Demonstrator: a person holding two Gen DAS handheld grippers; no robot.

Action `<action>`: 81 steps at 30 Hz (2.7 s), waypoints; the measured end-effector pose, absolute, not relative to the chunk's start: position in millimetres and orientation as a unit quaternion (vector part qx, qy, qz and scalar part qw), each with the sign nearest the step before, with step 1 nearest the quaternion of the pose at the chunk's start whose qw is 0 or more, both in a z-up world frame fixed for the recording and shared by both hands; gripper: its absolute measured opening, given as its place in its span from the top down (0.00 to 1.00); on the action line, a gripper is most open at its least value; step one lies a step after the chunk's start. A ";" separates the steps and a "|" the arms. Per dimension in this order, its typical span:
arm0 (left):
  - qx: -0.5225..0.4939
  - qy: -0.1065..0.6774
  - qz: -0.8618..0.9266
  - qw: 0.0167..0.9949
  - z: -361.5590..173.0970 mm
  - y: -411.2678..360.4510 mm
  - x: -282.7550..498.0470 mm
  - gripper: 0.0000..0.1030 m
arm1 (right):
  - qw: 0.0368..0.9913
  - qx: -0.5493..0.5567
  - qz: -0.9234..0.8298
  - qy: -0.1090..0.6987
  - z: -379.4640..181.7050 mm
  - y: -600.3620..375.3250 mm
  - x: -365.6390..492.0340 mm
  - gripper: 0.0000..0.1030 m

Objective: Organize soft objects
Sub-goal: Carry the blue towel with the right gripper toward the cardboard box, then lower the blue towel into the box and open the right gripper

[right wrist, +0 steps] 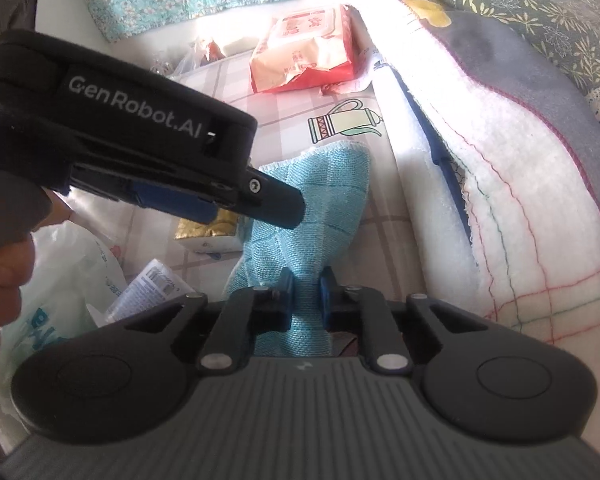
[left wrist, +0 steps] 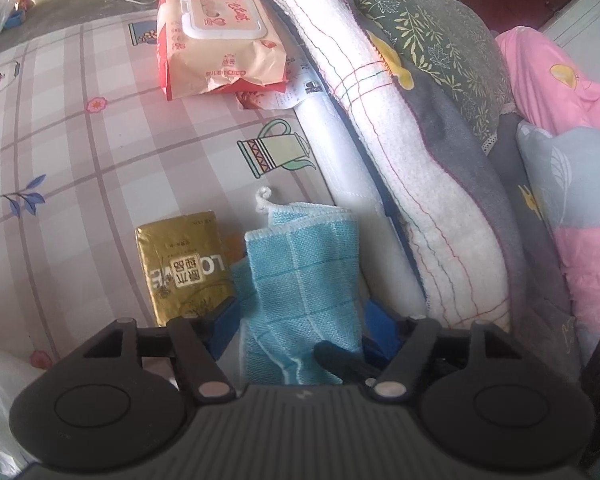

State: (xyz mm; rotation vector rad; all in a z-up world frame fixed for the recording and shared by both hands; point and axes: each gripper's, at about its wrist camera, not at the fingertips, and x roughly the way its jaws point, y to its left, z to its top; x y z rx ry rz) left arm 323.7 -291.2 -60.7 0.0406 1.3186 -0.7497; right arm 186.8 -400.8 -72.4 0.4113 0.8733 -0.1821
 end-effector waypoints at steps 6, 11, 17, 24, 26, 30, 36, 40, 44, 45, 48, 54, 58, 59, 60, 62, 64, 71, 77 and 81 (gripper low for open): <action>-0.039 0.630 -0.351 0.691 -60.0 -285.9 318.7 0.29 | 0.898 0.226 -0.080 0.370 -48.2 -393.0 153.6 0.90; -0.053 0.621 -0.373 0.687 -38.5 -274.2 303.7 0.47 | 0.906 0.235 -0.082 0.342 -29.2 -381.4 135.7 0.90; -0.071 0.593 -0.387 0.702 1.1 -246.3 281.1 0.56 | 0.926 0.211 -0.077 0.304 2.5 -354.1 118.8 0.90; -0.079 0.536 -0.380 0.750 60.2 -187.7 244.6 0.58 | 0.946 0.188 -0.028 0.264 47.6 -306.6 99.7 0.90; -0.084 0.521 -0.372 0.764 75.6 -164.9 235.1 0.58 | 0.949 0.183 -0.005 0.255 59.5 -288.5 96.7 0.90; -0.099 0.484 -0.348 0.797 103.7 -108.9 214.6 0.59 | 0.952 0.176 0.052 0.245 81.4 -244.1 97.2 0.90; -0.130 0.438 -0.276 0.846 127.5 -4.6 190.3 0.59 | 0.943 0.160 0.157 0.247 106.5 -150.7 118.0 0.90; -0.151 0.422 -0.201 0.871 126.5 73.5 184.1 0.59 | 0.919 0.162 0.231 0.275 107.8 -77.3 148.1 0.90; -0.169 0.420 -0.127 0.883 109.1 139.0 192.9 0.59 | 0.887 0.177 0.277 0.325 89.3 -14.4 188.2 0.90; -0.170 0.422 -0.112 0.883 101.7 154.4 199.2 0.59 | 0.880 0.180 0.281 0.337 82.8 -2.6 198.4 0.90; -0.167 0.434 -0.083 0.881 79.6 183.5 220.8 0.58 | 0.860 0.196 0.281 0.379 59.7 31.4 230.2 0.90; -0.171 0.443 -0.038 0.879 44.6 223.4 252.5 0.50 | 0.833 0.209 0.252 0.446 13.3 60.6 274.0 0.90; -0.175 0.438 -0.031 0.881 37.3 239.1 258.9 0.47 | 0.811 0.210 0.244 0.488 -17.1 69.9 286.8 0.90; -0.176 0.435 -0.030 0.882 37.9 241.9 259.2 0.47 | 0.804 0.210 0.243 0.500 -23.2 73.8 289.1 0.89; -0.175 0.433 -0.028 0.884 38.5 244.8 258.7 0.46 | 0.798 0.208 0.242 0.512 -29.0 78.0 291.2 0.89; -0.175 0.428 -0.024 0.887 39.2 249.5 259.5 0.44 | 0.792 0.198 0.243 0.523 -35.2 86.9 292.3 0.89; -0.177 0.425 -0.023 0.887 39.9 251.6 259.3 0.43 | 0.799 0.177 0.244 0.520 -32.1 96.4 290.4 0.88; -0.179 0.413 -0.019 0.893 47.3 256.8 253.6 0.34 | 0.796 0.144 0.264 0.525 -22.2 107.0 284.2 0.65; -0.165 0.399 -0.016 0.902 61.1 250.9 240.8 0.30 | 0.820 0.163 0.259 0.484 -7.6 82.9 281.2 0.46; -0.162 0.389 -0.017 0.907 70.9 245.0 231.4 0.29 | 0.829 0.184 0.257 0.461 10.1 62.9 272.1 0.46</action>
